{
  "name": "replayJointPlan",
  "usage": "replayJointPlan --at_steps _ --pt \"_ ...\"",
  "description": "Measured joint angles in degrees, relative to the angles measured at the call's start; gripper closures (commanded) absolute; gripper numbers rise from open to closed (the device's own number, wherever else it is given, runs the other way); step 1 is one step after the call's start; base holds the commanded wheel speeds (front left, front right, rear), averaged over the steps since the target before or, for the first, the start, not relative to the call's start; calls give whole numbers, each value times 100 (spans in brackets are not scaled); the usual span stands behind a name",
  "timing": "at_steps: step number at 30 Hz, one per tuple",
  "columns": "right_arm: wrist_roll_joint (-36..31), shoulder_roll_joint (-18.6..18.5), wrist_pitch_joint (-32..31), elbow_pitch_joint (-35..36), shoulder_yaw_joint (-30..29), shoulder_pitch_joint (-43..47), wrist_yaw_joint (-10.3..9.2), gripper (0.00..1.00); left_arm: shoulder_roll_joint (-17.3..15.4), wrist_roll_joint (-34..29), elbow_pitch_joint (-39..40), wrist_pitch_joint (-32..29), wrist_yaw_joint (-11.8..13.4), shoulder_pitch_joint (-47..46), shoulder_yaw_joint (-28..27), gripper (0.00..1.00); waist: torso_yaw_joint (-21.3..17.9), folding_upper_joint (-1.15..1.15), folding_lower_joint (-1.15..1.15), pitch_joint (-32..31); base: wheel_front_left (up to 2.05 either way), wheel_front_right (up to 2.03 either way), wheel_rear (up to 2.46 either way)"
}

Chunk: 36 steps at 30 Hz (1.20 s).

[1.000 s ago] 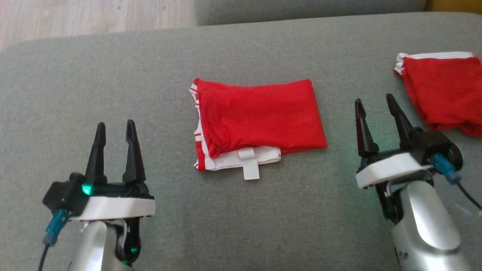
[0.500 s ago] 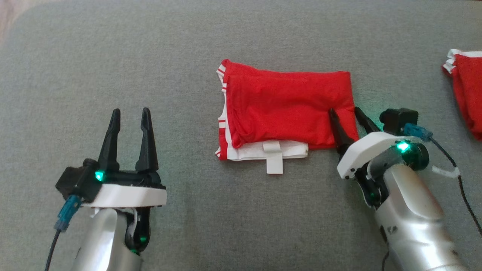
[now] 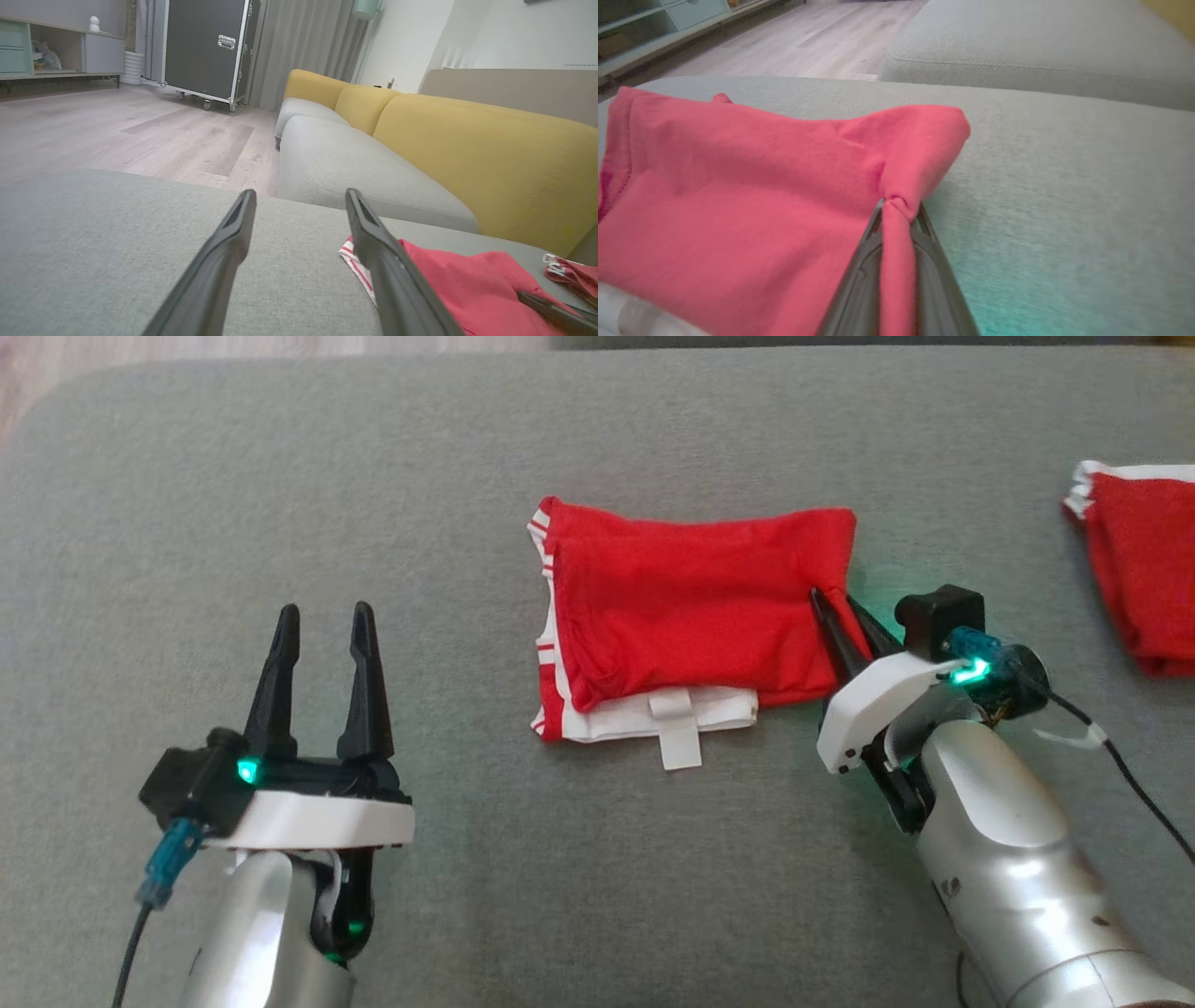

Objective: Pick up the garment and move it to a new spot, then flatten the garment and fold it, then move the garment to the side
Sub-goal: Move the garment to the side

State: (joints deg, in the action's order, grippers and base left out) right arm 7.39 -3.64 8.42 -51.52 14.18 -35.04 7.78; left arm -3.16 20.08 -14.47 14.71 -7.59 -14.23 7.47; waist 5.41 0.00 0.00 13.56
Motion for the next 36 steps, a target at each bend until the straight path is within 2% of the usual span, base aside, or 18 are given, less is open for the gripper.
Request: replayJointPlan --at_steps 6,12,19,27,32,36 --pt "-832 -59 188 112 25 -25 0 100 2 -88 41 0 1 19 134 0 -316 0 0 -150 0 0 0" --pt "-1083 -339 180 352 208 -90 0 100 18 -99 38 0 0 27 227 0 -599 0 0 -260 0 0 0" --pt "-1092 -1120 -100 818 536 -271 0 100 19 -153 94 0 1 54 274 0 -1007 0 0 -268 0 0 0" --pt "-939 -2240 -521 1382 873 -903 0 100 0 -153 200 0 0 -187 385 0 -1274 0 1 217 0 0 0" --pt "-815 -2950 -765 1419 623 -1194 0 100 -14 -149 211 0 0 -574 528 0 -1341 0 1 583 0 0 0" --pt "-760 -3106 -1009 1340 289 -1237 0 100 -24 -136 211 0 0 -699 566 0 -1331 0 1 798 0 0 0"
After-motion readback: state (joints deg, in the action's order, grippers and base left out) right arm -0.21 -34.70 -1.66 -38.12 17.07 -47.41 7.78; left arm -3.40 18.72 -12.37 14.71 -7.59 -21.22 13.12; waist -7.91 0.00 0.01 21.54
